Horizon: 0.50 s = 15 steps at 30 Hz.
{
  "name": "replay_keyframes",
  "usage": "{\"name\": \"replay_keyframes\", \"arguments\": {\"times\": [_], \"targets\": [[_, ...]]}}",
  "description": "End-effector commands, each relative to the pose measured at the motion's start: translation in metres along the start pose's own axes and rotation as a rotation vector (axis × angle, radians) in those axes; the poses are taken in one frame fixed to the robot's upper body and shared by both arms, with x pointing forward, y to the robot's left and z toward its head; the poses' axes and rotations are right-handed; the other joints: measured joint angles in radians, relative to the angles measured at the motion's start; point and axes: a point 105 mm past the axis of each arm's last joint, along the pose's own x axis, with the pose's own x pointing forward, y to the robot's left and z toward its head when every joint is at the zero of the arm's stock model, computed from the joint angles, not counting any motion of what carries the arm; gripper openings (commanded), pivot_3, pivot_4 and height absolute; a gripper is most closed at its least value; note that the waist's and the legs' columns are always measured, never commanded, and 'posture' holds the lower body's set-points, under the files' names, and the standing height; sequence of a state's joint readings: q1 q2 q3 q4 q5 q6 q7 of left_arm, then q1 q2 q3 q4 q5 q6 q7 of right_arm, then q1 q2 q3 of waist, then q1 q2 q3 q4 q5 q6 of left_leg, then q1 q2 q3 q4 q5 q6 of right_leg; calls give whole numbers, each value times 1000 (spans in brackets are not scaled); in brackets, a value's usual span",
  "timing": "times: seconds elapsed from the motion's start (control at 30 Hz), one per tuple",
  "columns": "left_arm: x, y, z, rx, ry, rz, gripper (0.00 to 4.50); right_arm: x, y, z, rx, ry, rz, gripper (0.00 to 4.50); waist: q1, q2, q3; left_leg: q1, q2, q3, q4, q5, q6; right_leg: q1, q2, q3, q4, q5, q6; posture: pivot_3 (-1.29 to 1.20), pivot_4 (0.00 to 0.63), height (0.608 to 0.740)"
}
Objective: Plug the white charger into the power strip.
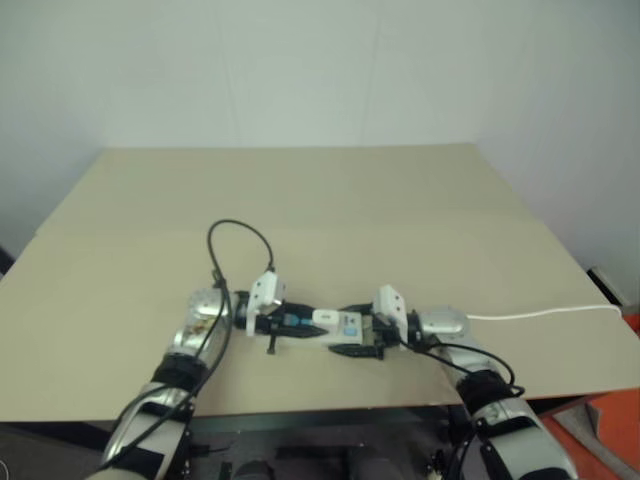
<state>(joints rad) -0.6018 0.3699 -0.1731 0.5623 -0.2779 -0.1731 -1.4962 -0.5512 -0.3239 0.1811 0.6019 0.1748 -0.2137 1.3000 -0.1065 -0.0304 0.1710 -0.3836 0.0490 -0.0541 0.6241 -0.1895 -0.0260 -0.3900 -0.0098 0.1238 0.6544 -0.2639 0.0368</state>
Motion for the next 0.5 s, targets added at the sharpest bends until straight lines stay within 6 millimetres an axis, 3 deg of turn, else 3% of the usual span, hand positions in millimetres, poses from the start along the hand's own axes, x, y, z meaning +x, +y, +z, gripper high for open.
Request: {"name": "replay_keyframes", "arguments": {"times": [0.03,0.2,0.5], "targets": [[-7,-11,-26,-94,89,-15,959,1,3,-5,30,5,3,3425,0,0,0,0,0,0,0,0,0,0,0,0,0,0,0,0,150,740],[-5,-12,-25,-120,93,-32,959,2,3,-4,29,2,3,3425,0,0,0,0,0,0,0,0,0,0,0,0,0,0,0,0,150,740],[-3,-7,-13,-130,40,-12,3824,2,4,-5,31,1,2,3425,-2,1,0,0,0,0,0,0,0,0,0,0,0,0,0,0,150,740]]}}
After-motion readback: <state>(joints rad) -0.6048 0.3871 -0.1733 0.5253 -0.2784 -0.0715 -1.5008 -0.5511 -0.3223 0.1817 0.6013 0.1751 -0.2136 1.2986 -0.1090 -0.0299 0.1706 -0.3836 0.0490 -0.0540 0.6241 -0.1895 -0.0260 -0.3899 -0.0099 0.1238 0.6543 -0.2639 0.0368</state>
